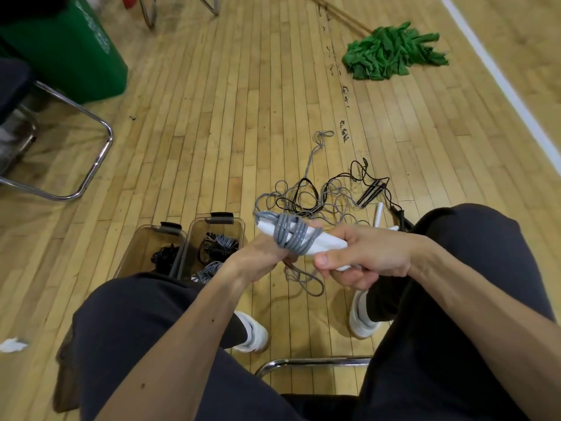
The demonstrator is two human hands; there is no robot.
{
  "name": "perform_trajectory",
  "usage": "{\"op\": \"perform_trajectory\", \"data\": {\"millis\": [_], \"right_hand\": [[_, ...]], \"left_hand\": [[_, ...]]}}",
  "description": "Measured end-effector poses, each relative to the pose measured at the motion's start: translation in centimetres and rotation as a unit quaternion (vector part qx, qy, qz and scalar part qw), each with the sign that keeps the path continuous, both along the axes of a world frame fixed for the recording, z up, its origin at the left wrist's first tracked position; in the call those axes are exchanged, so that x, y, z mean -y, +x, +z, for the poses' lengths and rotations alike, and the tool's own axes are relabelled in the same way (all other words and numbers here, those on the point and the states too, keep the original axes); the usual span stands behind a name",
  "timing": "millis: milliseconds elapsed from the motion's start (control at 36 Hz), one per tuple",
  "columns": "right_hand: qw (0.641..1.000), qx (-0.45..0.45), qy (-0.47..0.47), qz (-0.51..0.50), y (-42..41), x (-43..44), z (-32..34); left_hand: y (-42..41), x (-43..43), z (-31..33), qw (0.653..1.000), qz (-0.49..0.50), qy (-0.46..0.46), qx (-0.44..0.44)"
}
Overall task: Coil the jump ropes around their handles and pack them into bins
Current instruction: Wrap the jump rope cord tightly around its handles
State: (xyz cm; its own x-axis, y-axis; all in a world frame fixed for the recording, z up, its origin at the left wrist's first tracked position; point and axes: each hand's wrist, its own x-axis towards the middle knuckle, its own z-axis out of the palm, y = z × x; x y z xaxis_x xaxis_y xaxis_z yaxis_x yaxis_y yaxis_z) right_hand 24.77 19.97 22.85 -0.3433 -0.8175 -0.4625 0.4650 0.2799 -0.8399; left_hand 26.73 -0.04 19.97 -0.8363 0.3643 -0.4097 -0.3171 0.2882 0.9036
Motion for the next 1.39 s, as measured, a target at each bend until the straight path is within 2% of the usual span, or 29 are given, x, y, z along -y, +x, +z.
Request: {"op": "perform_trajectory", "data": {"millis": [56, 194, 306, 417, 556, 694, 861, 944, 1028, 1139, 1250, 1389], "right_hand": [[1.0, -0.002, -0.004, -0.012, -0.1, -0.1, 0.1], [0.998, -0.01, -0.003, -0.054, -0.3, -0.5, 0.3], [0.994, -0.027, 0.001, -0.104, -0.4, -0.4, 0.3], [0.983, -0.045, 0.025, -0.175, -1.0, -0.3, 0.4], [0.961, -0.071, 0.054, -0.262, -2.1, -0.6, -0.4], [0.944, -0.161, 0.148, -0.247, -2.4, -0.6, -2.0], [0.915, -0.212, 0.245, -0.242, -2.7, -0.2, -3.4], [0.898, -0.235, 0.289, -0.236, -2.8, 0.2, -4.0], [0.863, -0.272, 0.349, -0.243, -3.4, 0.1, -4.7], [0.828, -0.282, 0.406, -0.265, -4.5, -0.7, -5.6], [0.833, -0.245, 0.438, -0.232, -4.4, -0.5, -6.2], [0.859, -0.203, 0.444, -0.155, -3.6, -0.1, -5.8]], "left_hand": [[-0.3, -0.4, 0.1, 0.999, 0.03, 0.036, 0.0], [-1.5, -0.9, 0.2, 0.985, 0.13, 0.085, 0.074], [-1.7, -0.6, -0.2, 0.964, 0.156, 0.195, 0.089], [-2.0, -0.6, -0.4, 0.959, 0.157, 0.219, 0.085], [-1.5, -1.5, -0.9, 0.991, 0.098, 0.089, 0.033], [-1.0, -1.6, -0.8, 0.999, 0.04, 0.011, 0.016], [-0.7, -1.3, -0.9, 0.997, 0.003, -0.073, 0.015], [-0.6, -0.9, -1.1, 0.989, -0.009, -0.15, 0.013], [-0.5, -0.4, -1.4, 0.978, -0.01, -0.208, 0.016], [-0.3, 0.4, -1.1, 0.953, -0.028, -0.298, -0.053], [-0.5, 1.0, 0.1, 0.937, -0.033, -0.322, -0.134], [-0.6, 1.2, 0.8, 0.902, -0.051, -0.355, -0.242]]}}
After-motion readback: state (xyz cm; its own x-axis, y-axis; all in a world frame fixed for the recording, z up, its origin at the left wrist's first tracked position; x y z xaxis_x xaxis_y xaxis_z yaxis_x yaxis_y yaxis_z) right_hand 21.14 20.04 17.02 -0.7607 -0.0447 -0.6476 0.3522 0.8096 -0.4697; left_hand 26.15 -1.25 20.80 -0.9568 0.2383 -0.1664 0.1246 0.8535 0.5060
